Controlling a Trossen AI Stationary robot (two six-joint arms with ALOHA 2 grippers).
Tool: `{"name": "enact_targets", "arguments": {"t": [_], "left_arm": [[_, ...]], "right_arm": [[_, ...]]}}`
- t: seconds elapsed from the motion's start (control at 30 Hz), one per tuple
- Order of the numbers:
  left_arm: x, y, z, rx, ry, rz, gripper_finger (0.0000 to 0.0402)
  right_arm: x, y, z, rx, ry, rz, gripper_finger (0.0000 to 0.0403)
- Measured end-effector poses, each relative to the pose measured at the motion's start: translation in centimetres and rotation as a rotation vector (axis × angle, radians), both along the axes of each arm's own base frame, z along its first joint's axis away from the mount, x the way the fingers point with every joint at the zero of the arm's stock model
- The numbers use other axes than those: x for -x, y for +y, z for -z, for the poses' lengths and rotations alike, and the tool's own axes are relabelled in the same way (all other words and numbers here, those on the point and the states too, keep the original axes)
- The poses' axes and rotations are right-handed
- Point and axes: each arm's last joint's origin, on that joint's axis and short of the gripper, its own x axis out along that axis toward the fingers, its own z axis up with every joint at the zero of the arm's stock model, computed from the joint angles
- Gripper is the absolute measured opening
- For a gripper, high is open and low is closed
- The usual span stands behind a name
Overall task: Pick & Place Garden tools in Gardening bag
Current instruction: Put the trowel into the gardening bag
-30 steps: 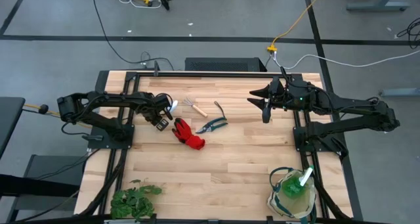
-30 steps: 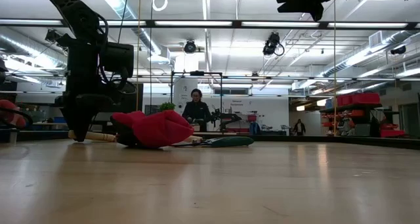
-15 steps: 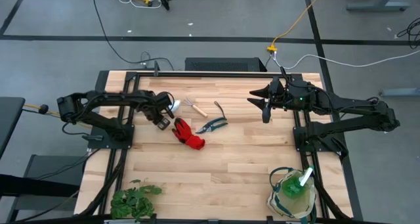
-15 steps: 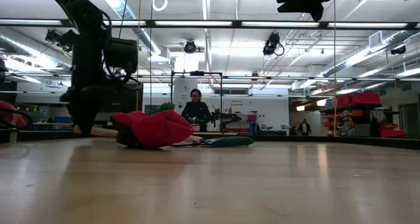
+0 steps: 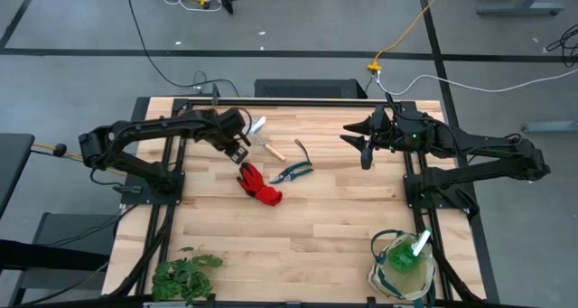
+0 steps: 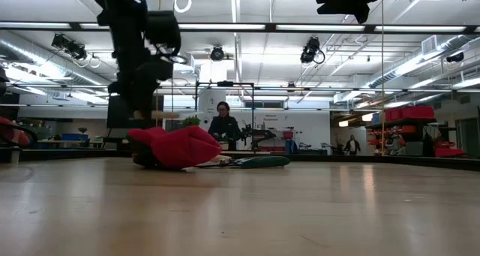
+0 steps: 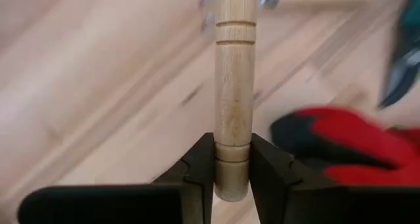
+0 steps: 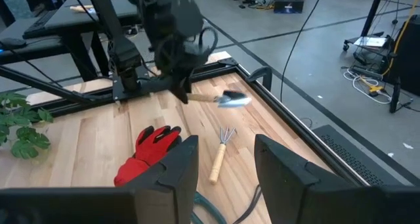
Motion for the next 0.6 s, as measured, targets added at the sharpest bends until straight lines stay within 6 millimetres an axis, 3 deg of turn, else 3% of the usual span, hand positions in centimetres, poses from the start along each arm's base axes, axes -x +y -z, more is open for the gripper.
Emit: {"name": "enact_targets", "arguments": {"t": [0.3, 0.6], "left_arm": [[-1.8, 0.9, -5.0, -0.098, -0.152, 0.011, 0.0076], [-2.7, 1.1, -7.6, -0.145, -0.249, 0.019, 0.0076]], "right_arm": [[0.0, 0.0, 0.0, 0.006, 0.002, -0.002, 0.0149], [0.0, 0.0, 0.0, 0.006, 0.002, -0.002, 0.0149]]}}
